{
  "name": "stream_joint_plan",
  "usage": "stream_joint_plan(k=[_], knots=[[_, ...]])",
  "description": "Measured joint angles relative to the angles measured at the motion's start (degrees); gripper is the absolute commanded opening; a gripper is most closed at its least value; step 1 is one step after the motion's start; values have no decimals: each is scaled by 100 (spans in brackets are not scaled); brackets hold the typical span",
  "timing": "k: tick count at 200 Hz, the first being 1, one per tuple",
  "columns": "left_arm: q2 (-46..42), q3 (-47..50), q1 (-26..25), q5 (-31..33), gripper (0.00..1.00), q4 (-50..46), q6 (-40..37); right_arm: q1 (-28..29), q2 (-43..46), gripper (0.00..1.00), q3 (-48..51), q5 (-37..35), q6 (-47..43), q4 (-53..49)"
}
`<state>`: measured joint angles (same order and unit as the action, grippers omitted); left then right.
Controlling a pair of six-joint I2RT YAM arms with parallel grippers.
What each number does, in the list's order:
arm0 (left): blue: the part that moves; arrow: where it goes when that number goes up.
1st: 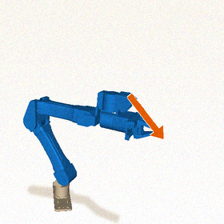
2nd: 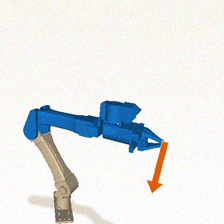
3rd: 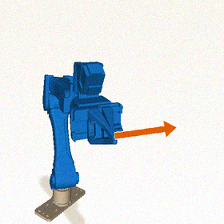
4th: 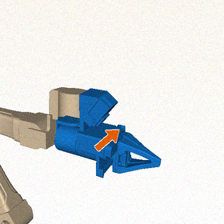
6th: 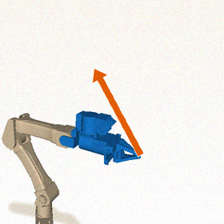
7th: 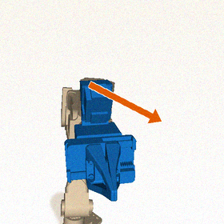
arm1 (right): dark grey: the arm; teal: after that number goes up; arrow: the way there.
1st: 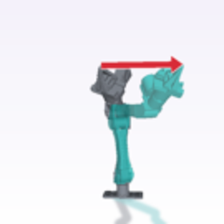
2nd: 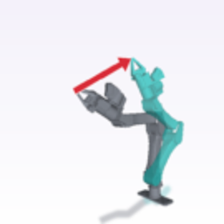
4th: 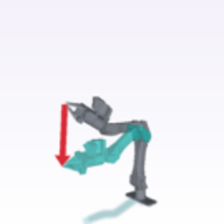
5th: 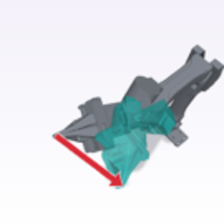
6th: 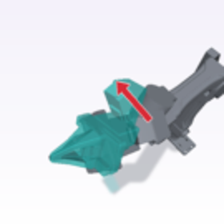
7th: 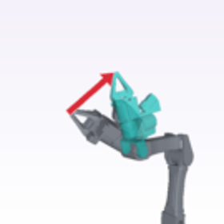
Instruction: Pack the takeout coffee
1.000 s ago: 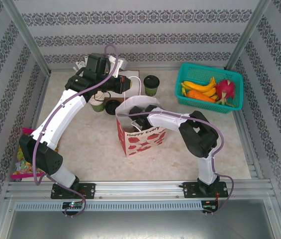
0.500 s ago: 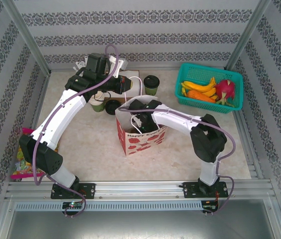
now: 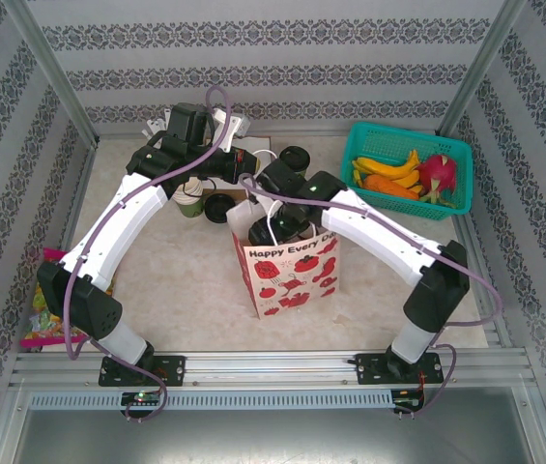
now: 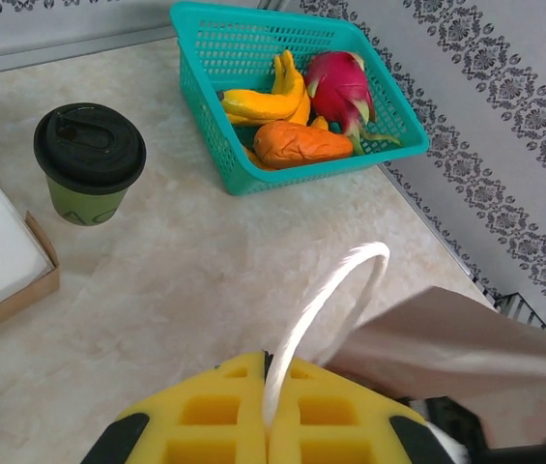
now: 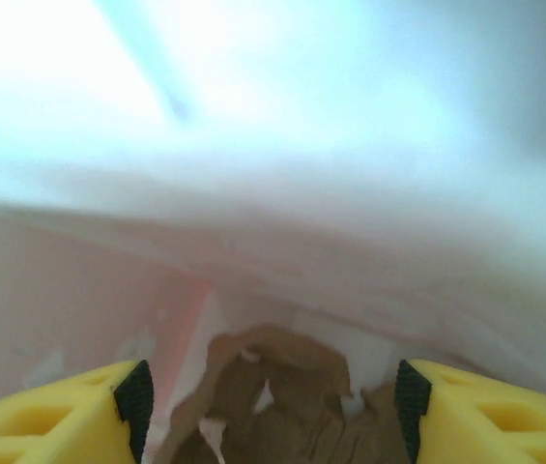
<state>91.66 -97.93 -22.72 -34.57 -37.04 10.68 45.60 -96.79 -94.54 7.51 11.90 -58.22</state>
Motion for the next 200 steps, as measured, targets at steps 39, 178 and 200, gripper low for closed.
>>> stream_joint_plan(k=[39, 178, 200], knots=[[0, 0, -4, -190, 0, -2, -42, 0, 435, 77, -28, -83, -13, 208], [20, 0, -9, -568, 0, -114, -638, -1252, 1692, 93, 286, 544, -1499, 1012], [46, 0, -9, -627, 0, -133, -684, -1639, 1440, 91, 291, 1058, -2144, 1019]])
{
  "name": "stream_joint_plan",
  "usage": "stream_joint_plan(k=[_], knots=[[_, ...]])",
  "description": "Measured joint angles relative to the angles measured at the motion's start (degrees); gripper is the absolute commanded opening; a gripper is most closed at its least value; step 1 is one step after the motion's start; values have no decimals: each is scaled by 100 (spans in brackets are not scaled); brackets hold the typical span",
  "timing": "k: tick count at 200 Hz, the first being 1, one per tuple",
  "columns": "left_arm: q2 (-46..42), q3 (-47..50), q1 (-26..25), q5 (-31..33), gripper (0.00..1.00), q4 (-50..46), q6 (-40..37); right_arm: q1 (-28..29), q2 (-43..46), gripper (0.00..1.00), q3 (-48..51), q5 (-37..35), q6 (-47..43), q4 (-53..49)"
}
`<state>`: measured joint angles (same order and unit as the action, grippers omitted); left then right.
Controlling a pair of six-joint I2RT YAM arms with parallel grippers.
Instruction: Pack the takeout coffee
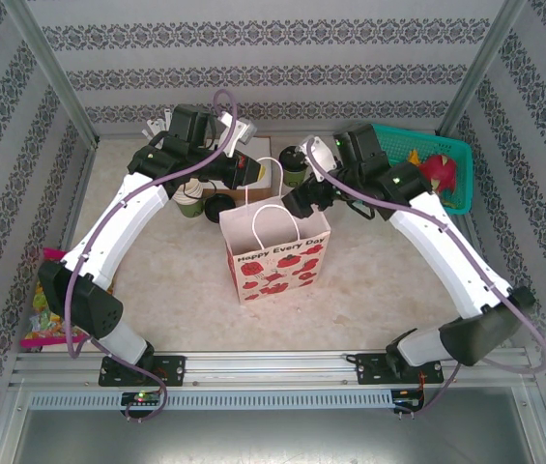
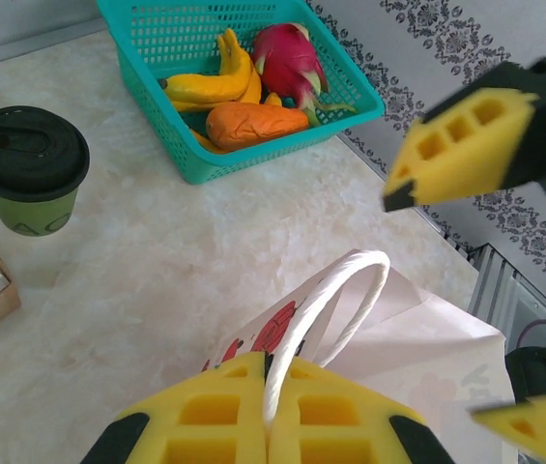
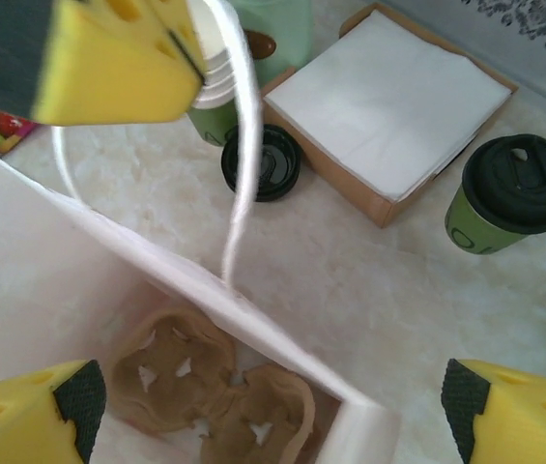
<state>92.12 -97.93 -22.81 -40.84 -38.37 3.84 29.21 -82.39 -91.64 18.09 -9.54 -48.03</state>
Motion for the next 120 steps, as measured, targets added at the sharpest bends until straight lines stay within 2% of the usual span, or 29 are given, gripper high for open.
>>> stream_joint_plan(k=[20, 39, 73, 120], knots=[[9, 0, 0, -50, 0, -2, -22, -98, -275, 91, 0, 411, -785, -37], [9, 0, 0, -90, 0, 0, -22, -98, -444, 85, 4, 643, -1495, -57], [11, 0, 0, -120, 0, -2, -26, -221, -671, 82, -11, 1126, -2520, -229], [11, -2, 0, -267, 0, 2, -63, -326, -1106, 75, -55, 1333, -3672, -385]])
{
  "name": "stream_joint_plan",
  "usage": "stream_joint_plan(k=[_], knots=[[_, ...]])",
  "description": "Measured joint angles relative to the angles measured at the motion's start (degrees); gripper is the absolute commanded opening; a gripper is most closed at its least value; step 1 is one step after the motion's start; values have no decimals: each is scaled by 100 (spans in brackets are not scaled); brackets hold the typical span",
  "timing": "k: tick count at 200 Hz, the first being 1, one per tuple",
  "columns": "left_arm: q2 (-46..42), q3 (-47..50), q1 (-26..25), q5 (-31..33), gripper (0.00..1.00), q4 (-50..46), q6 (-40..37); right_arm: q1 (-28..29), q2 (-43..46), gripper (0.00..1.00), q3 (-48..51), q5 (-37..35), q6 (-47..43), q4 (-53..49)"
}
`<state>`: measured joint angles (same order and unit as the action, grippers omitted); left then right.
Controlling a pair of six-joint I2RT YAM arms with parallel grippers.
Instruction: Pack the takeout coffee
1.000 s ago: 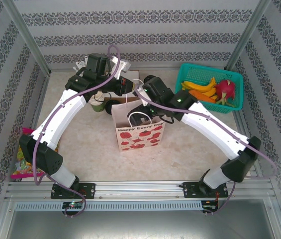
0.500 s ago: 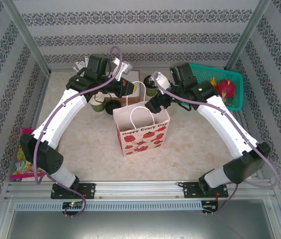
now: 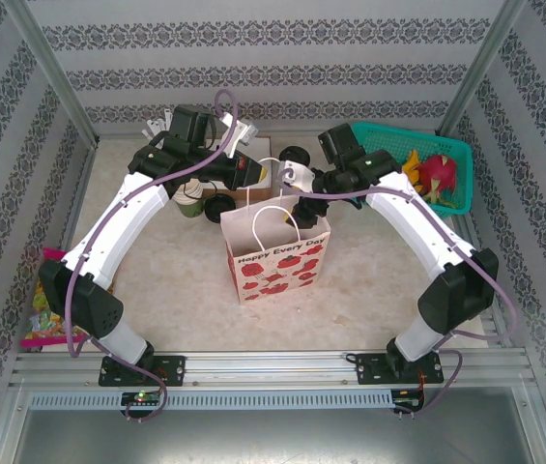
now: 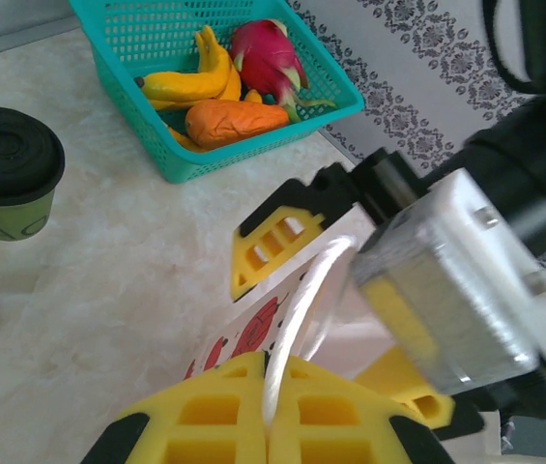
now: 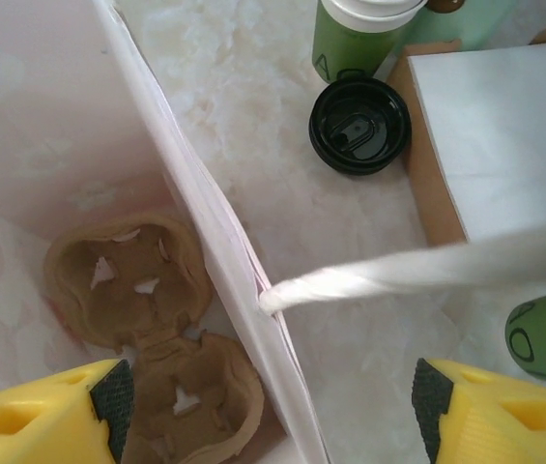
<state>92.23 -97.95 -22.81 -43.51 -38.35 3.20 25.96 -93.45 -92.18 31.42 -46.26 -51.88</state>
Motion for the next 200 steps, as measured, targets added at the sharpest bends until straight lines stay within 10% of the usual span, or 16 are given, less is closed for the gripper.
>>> stream_joint_plan(k=[53, 128, 200], knots=[[107, -90, 0, -162, 0, -4, -7, -37, -616, 58, -682, 369, -721, -317], [181, -249, 0, -354, 9, -118, -90, -70, -531, 4, -671, 570, -839, -514], [-181, -177, 0, -221, 63, 68, 68, -28, 645, 0, 195, 39, 273, -323]])
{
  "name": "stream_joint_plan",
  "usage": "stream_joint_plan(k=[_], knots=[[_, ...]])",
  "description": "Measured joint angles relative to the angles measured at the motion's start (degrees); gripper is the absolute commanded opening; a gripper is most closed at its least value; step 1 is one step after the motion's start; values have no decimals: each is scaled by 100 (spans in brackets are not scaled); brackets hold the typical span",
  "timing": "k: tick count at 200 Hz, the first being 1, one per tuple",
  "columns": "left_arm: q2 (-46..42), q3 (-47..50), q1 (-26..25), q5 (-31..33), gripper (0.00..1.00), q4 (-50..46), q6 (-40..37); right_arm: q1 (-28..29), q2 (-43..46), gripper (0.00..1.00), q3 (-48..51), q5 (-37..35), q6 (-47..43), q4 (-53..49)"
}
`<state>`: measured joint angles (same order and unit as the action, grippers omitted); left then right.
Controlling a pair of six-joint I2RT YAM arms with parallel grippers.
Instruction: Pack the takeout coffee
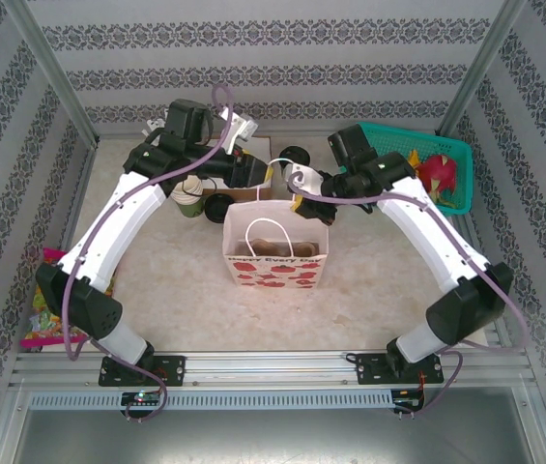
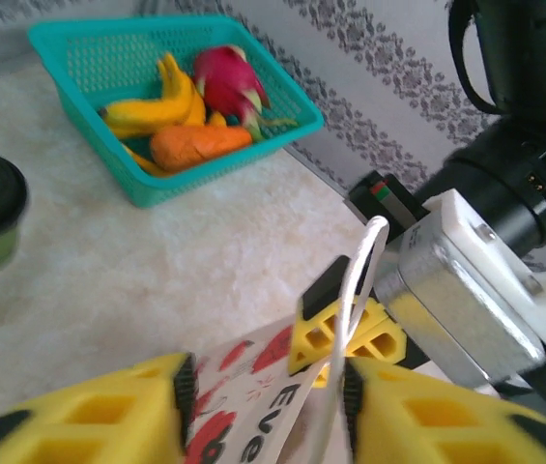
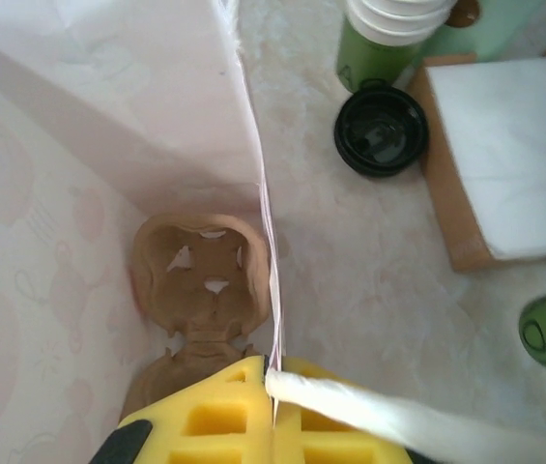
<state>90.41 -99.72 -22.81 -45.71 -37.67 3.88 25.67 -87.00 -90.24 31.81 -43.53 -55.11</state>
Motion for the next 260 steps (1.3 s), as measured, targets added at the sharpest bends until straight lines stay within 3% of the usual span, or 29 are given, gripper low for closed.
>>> stream_joint_plan(k=[42, 83, 134, 194, 260], knots=[[-721, 435, 2, 1167, 100, 426, 439, 310, 450, 0, 350, -1062, 1832, 514], [-1067, 848, 4, 2573, 100, 667, 922, 804, 549, 0, 566, -2085, 3383, 732], [-1108, 887, 7, 3950, 100, 645, 1366, 1014, 741, 0, 785, -2704, 4975, 868], [-1108, 887, 7, 4581, 100, 516, 1663, 1403, 1211, 0, 1290, -3252, 6428, 1412], [-1108, 885, 57, 4868, 100, 365, 1851, 1974, 1193, 0, 1440, -3792, 7591, 1711]])
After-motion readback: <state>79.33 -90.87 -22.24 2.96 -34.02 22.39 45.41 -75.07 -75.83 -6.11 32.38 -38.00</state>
